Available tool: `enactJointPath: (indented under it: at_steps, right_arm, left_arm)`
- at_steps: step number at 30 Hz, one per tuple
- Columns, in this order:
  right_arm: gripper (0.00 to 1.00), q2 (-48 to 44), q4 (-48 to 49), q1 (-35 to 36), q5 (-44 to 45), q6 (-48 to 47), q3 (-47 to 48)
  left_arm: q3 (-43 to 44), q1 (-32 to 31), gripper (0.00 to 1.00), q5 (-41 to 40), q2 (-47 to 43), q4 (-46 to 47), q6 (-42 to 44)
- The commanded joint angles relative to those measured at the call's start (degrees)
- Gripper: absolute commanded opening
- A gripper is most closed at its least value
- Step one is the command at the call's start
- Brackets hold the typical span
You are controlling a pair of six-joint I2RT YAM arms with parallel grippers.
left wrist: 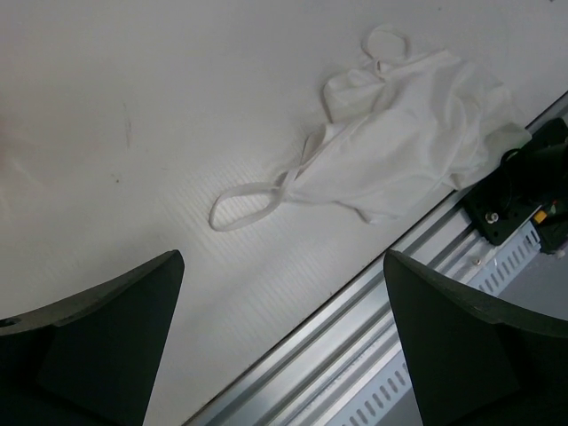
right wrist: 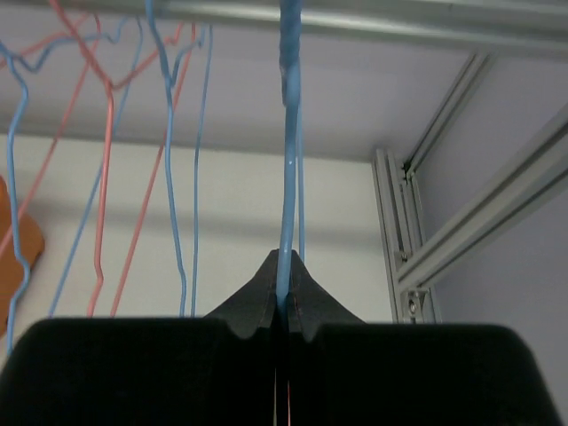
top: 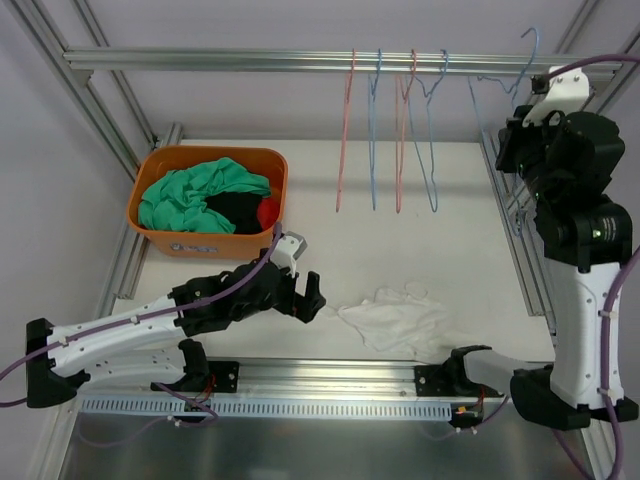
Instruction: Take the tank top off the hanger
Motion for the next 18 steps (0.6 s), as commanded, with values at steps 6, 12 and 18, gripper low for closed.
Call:
enactJointPath:
  at_steps: [6,12,18]
  right_arm:
    - [0.0,13.1,6.5,-9.3,-18.4,6.2,9.6]
    - [0.0,13.1,14.1,-9.5,-17.9,7.4,2.9]
    - [0.0,13.7,16.4,-9.6,-15.6,9.4,-3.8]
  left_arm:
    - [-4.2,0.5,0.99,4.6,-3.4,-2.1,0.1]
    - [-5.4,0.5,0.99,4.5,-6.0,-2.3,0.0]
    - [-3.4,0.5,0.99,6.6,-3.6,-2.1,-0.3]
